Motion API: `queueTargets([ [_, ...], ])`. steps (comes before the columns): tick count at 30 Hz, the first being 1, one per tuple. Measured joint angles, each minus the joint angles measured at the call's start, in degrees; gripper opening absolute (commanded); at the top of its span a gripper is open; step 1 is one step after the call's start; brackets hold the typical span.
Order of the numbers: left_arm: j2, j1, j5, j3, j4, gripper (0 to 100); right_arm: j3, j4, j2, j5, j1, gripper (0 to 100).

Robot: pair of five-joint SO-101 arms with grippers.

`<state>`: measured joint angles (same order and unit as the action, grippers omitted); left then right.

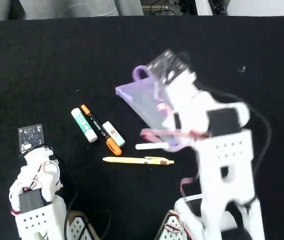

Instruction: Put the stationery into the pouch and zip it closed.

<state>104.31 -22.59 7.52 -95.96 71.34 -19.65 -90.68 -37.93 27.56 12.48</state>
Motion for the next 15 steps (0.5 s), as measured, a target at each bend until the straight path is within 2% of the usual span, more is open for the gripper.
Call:
queueTargets([
  [5,0.0,0.0,0.0,0.0,0.0,3,-15.6,12.6,-11.9,-0.7,7.3,1.1],
  [11,0.0,0.0,0.0,0.0,0.0,3,-30.4,29.0,-25.3,-9.0,15.2,1.1],
  [15,0.0,0.0,0.0,0.0,0.0,3,-37.2,35.3,-31.6,-9.6,16.7,1.1],
])
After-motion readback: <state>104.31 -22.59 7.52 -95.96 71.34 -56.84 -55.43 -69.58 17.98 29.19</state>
